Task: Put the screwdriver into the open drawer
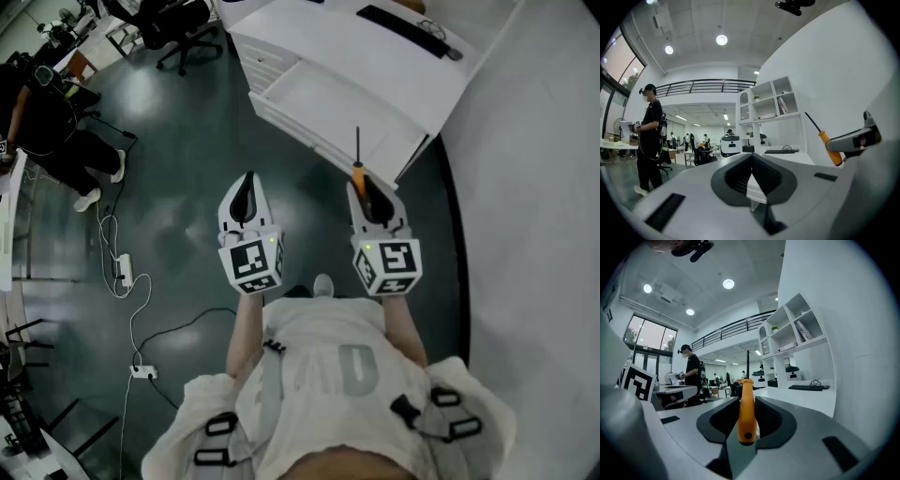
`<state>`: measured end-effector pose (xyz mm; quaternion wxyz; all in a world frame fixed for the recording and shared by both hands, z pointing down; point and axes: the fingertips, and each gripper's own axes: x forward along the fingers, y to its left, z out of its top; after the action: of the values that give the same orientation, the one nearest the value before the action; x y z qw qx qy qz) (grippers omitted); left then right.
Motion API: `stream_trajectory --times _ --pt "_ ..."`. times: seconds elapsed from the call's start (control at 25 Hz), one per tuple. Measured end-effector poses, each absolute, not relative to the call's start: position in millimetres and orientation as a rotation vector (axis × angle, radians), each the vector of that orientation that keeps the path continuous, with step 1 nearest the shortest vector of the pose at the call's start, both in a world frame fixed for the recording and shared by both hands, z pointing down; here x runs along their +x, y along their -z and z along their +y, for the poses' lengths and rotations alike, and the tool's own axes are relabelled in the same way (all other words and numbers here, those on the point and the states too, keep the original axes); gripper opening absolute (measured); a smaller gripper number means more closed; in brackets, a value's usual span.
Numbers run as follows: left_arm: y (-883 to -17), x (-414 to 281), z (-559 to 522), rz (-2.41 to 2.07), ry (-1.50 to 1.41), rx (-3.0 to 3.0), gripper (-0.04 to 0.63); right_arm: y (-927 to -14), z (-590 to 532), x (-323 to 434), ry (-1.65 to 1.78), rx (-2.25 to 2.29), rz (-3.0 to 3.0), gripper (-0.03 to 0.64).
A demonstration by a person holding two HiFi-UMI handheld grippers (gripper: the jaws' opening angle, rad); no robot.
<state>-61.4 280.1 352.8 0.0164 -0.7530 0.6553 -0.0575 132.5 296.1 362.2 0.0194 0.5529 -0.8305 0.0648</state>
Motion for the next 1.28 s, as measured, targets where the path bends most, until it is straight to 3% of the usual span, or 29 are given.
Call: stream_trajectory --times 1.28 --pt "-365.8 -68.8 281.1 2.096 0.134 -2.372 0.006 -373.3 299.2 142.4 -0.291 1.734 -2.570 0.101"
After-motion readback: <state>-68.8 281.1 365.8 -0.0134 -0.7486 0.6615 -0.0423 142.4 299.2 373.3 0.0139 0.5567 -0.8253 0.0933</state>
